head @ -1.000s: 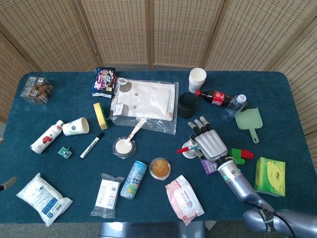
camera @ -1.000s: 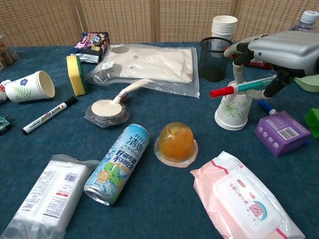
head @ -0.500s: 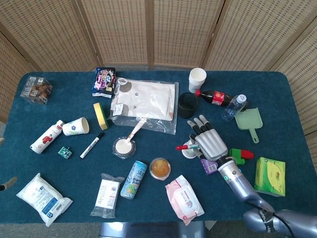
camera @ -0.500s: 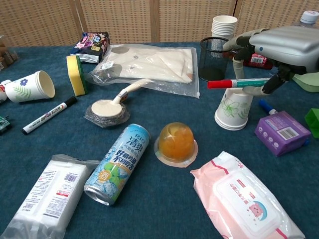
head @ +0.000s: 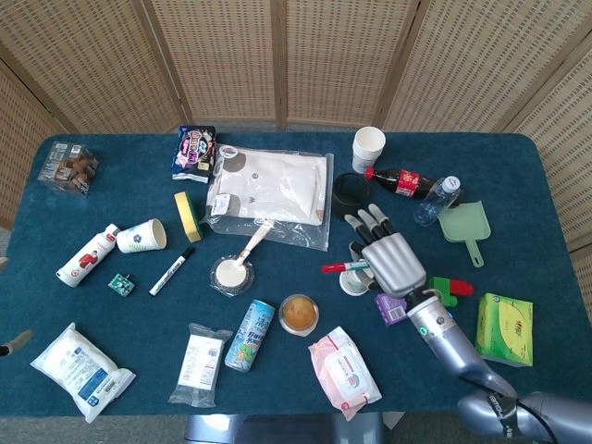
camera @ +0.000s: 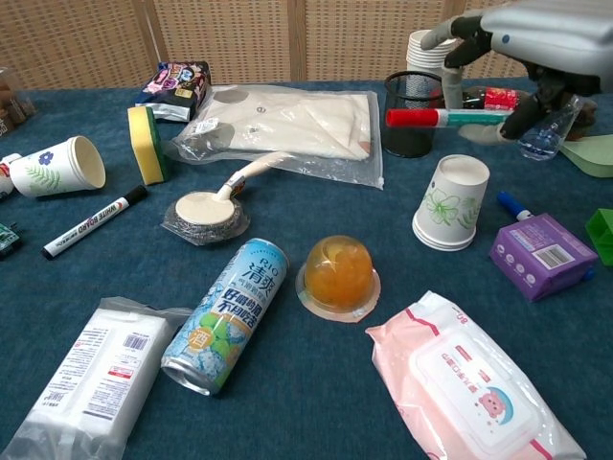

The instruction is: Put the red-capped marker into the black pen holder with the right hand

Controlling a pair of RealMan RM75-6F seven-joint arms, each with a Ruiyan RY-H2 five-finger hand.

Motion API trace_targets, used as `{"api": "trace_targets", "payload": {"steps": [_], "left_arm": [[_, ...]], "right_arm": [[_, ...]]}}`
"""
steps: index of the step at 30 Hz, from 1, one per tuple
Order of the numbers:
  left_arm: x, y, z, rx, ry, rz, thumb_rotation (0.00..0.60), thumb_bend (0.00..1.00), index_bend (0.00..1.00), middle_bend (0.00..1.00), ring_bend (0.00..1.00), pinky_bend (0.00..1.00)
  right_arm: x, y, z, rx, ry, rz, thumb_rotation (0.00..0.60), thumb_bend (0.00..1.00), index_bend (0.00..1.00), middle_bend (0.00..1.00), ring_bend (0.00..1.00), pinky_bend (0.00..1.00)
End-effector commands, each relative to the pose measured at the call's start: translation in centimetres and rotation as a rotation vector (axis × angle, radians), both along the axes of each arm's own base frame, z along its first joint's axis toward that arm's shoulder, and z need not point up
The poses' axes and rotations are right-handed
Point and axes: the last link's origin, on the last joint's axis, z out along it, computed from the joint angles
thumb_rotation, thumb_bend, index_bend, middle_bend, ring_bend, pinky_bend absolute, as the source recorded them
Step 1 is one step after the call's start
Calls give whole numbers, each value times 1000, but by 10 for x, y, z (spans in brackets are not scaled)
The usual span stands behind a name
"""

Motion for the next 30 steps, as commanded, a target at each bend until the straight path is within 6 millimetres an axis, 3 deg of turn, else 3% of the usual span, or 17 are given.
{"api": "trace_targets", "payload": {"steps": [1, 8, 12, 24, 30], "left_arm": [[0, 0, 0, 0, 0, 0, 600, 54, 0, 0, 0, 0], [-2, 2, -1, -2, 1, 12, 600, 54, 0, 0, 0, 0], [-2, 4, -2, -6, 1, 19, 600, 55, 0, 0, 0, 0], [-5, 7, -2, -6, -3, 44, 600, 54, 0, 0, 0, 0], [-7, 10, -1, 5, -10, 60, 600, 54, 0, 0, 0, 0]], "right_arm": [[13, -7, 4, 6, -50, 3, 600, 426, 630, 103, 0, 83], [49, -29, 7, -7, -288, 40, 600, 425, 648, 103, 0, 107], [59, -46, 4, 3, -448, 8, 600, 420, 650, 123, 0, 108], [57, -89, 1, 47, -841, -224, 600, 448, 652, 126, 0, 123], [55, -110, -5, 34, -945, -306, 600, 449, 652, 129, 0, 123]]}}
